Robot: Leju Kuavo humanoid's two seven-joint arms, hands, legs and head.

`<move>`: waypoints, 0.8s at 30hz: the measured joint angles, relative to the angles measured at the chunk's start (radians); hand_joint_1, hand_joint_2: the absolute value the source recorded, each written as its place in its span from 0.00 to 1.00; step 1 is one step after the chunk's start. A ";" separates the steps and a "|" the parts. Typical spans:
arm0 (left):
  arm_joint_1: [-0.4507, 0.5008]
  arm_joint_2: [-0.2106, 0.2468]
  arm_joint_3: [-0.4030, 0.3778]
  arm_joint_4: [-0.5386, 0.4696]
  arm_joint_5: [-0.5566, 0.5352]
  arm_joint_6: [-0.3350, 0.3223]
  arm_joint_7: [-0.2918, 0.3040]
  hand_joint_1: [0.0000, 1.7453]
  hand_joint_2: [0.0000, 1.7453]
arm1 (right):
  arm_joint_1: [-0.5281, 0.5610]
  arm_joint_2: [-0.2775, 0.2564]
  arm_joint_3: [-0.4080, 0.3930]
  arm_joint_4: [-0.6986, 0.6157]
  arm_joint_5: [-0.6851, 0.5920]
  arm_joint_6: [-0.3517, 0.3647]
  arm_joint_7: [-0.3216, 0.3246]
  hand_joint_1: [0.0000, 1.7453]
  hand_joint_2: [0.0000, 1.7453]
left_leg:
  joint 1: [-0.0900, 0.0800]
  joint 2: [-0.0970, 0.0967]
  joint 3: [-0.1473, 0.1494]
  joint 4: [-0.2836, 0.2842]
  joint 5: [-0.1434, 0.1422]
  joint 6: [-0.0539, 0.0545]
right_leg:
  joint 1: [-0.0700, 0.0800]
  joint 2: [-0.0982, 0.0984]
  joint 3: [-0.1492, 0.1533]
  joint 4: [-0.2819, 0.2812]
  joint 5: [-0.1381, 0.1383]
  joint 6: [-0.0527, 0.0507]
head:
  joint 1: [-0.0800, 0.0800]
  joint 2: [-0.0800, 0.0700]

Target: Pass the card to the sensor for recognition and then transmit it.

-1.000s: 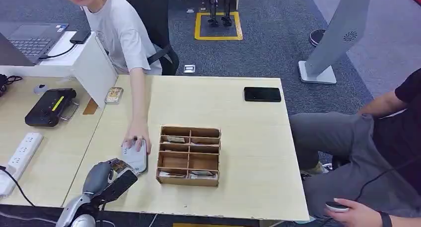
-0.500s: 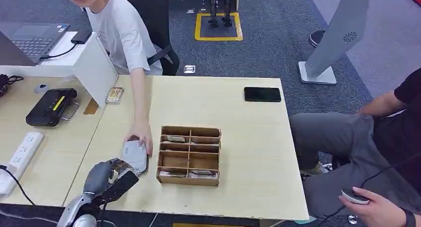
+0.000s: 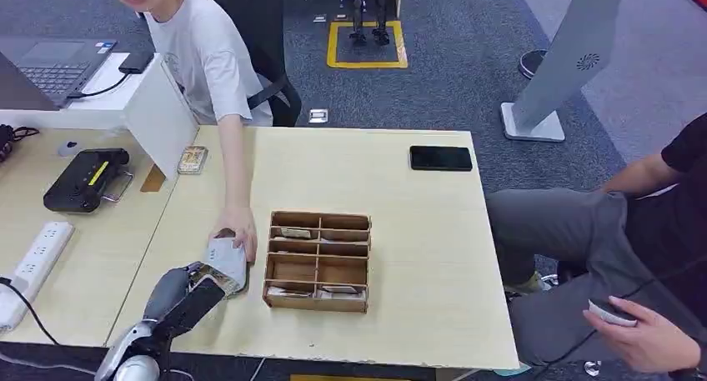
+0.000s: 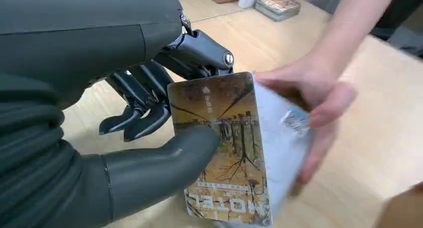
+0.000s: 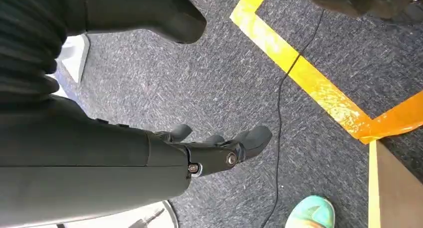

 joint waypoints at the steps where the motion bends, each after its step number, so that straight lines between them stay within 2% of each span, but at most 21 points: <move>1: 0.000 0.000 0.000 -0.004 0.004 -0.001 -0.001 1.00 1.00 | 0.000 0.000 0.000 0.000 0.000 -0.001 0.000 0.00 1.00 | 0.000 0.000 0.000 0.000 0.000 0.000 | 0.000 0.000 0.000 0.000 0.000 0.000 | 0.000 0.000; 4: -0.001 0.004 0.001 -0.048 0.028 -0.005 -0.006 1.00 1.00 | 0.002 0.000 0.000 0.001 0.000 -0.007 -0.001 0.00 1.00 | 0.000 0.000 0.000 0.000 0.000 0.000 | 0.000 0.000 0.000 0.000 0.000 0.000 | 0.000 0.000; 6: -0.006 0.014 0.001 -0.145 0.040 -0.002 -0.021 1.00 1.00 | 0.001 0.000 0.000 0.003 0.000 -0.013 -0.003 0.00 1.00 | 0.000 0.000 -0.001 0.000 0.000 0.000 | 0.000 0.000 -0.001 0.000 0.000 0.000 | 0.000 0.000; 14: -0.012 0.017 0.000 -0.185 0.030 -0.002 -0.026 1.00 1.00 | 0.001 0.000 0.000 0.006 0.000 -0.018 -0.005 0.00 1.00 | 0.000 0.000 -0.001 0.000 0.000 0.000 | 0.000 0.000 -0.002 0.000 0.000 0.000 | 0.000 0.000; 19: -0.013 0.024 -0.011 -0.195 -0.060 0.016 0.002 1.00 1.00 | 0.001 0.000 0.000 0.010 0.000 -0.026 -0.006 0.00 1.00 | 0.000 0.000 -0.001 0.000 0.000 0.000 | 0.000 0.000 -0.002 0.000 0.000 0.000 | 0.000 0.000; 24: -0.024 0.025 -0.024 -0.158 -0.224 0.083 0.055 1.00 1.00 | 0.000 0.000 0.004 0.010 0.000 -0.021 -0.007 0.00 1.00 | 0.000 0.000 -0.001 0.000 0.000 0.000 | 0.000 0.000 -0.002 0.000 0.000 0.000 | 0.000 0.000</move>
